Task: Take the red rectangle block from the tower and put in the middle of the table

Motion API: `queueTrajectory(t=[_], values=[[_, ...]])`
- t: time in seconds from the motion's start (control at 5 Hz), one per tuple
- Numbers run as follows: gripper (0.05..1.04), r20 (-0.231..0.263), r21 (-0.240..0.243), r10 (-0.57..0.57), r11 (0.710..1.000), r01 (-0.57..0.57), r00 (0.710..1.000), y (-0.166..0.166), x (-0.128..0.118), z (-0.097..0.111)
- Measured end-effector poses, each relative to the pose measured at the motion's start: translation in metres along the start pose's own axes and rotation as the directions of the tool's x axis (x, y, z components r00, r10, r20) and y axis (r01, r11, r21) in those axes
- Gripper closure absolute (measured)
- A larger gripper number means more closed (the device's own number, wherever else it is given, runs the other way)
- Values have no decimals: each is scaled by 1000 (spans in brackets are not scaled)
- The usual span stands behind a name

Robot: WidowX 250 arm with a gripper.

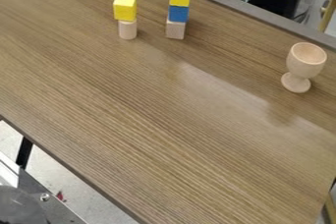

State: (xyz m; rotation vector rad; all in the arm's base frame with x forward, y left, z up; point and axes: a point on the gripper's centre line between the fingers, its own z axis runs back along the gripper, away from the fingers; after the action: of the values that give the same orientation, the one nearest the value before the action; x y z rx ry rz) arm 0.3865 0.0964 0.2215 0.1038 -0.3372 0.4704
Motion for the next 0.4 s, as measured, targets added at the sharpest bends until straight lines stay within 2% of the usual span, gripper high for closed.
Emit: queueTrajectory(t=[0.2, 0.4], values=[[85, -41, 7, -5, 1000, 6, 999, -1, -4, -15], [85, -2, -29, -63, 998, 63, 998, -6, 4, -24]])
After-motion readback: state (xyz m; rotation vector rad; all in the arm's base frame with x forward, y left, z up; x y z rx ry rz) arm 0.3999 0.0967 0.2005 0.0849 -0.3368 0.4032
